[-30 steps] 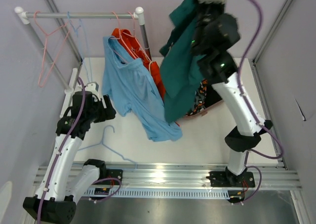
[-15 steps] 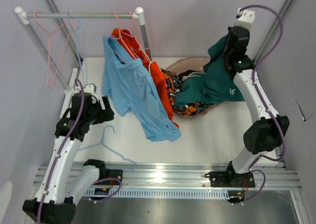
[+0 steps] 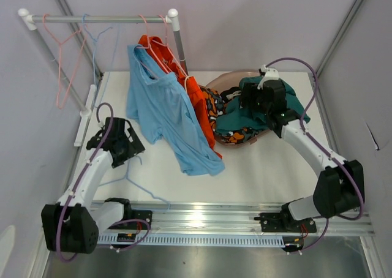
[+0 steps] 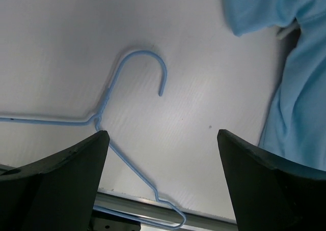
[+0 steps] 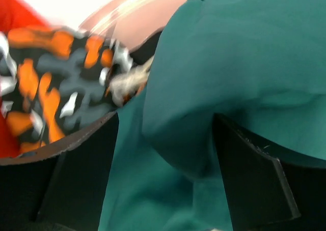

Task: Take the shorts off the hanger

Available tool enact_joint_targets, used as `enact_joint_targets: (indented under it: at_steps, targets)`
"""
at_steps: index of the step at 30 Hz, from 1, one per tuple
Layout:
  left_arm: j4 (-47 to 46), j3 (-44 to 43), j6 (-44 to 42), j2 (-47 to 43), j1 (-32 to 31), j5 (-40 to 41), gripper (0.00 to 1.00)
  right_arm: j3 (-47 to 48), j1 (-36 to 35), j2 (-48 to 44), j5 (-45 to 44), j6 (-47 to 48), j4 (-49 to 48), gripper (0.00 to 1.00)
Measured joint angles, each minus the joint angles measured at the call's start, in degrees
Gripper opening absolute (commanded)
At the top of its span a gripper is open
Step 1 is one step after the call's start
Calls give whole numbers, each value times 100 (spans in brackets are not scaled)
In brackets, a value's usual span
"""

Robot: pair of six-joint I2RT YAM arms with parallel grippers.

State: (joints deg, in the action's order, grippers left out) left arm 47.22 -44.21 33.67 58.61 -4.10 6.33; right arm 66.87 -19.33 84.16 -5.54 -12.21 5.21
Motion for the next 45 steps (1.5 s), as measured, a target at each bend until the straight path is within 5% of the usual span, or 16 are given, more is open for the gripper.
enact_joint_targets:
  at_steps: [7,13,20,35,45]
  targets:
    - [-516,-4,-17,1141,962,-13,88,-883,247,-1189,282,-284,22,81]
    - [-935,2,-380,1947,1161,-98,82,-1172,632,-1950,616,-455,2,81]
    - [-1156,2,-758,2334,1187,-306,54,-1193,796,-1971,791,-562,-83,81]
    - [-970,-382,-1314,2977,1217,-52,45,-1650,1056,-1808,1108,-844,-376,80]
    - [-675,-1156,-1488,3733,1224,-74,0,-2070,1283,-1808,1386,-1132,-717,80]
